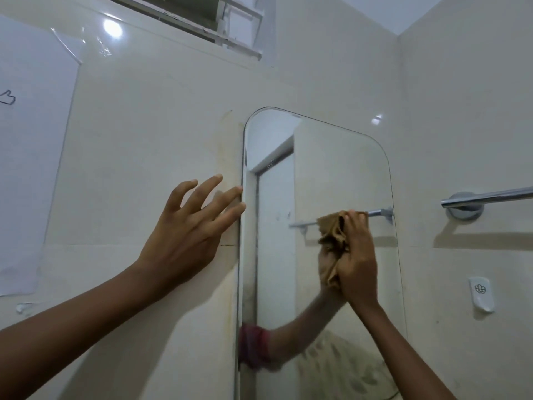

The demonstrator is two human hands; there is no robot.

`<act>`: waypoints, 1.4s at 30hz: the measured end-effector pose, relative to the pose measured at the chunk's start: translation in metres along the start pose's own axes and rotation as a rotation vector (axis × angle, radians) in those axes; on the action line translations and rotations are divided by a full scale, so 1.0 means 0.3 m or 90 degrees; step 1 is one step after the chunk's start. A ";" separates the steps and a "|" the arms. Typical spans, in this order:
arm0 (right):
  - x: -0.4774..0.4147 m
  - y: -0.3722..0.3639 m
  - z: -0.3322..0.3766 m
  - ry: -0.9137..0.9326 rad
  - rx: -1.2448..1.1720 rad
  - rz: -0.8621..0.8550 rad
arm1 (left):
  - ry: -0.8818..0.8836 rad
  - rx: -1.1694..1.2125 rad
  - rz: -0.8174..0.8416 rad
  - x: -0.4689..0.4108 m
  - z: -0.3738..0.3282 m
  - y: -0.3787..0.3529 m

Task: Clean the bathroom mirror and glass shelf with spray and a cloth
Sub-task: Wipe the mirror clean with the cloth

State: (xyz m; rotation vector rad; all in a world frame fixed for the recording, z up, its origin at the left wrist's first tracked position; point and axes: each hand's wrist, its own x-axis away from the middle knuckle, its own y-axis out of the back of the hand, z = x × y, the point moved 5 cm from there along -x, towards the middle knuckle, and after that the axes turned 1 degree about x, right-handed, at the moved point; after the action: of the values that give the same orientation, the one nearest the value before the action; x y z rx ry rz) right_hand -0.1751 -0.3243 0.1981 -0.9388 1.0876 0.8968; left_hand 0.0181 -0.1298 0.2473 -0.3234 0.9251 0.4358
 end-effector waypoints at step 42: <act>0.422 0.152 -0.220 -0.273 0.095 -0.097 | -0.029 0.004 -0.017 0.004 -0.011 0.008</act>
State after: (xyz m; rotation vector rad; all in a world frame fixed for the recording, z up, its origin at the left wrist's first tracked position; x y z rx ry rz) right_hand -0.2096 -0.3542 0.0553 -0.6567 0.6949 0.8309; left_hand 0.0152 -0.1288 0.2444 -0.3185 0.8768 0.4147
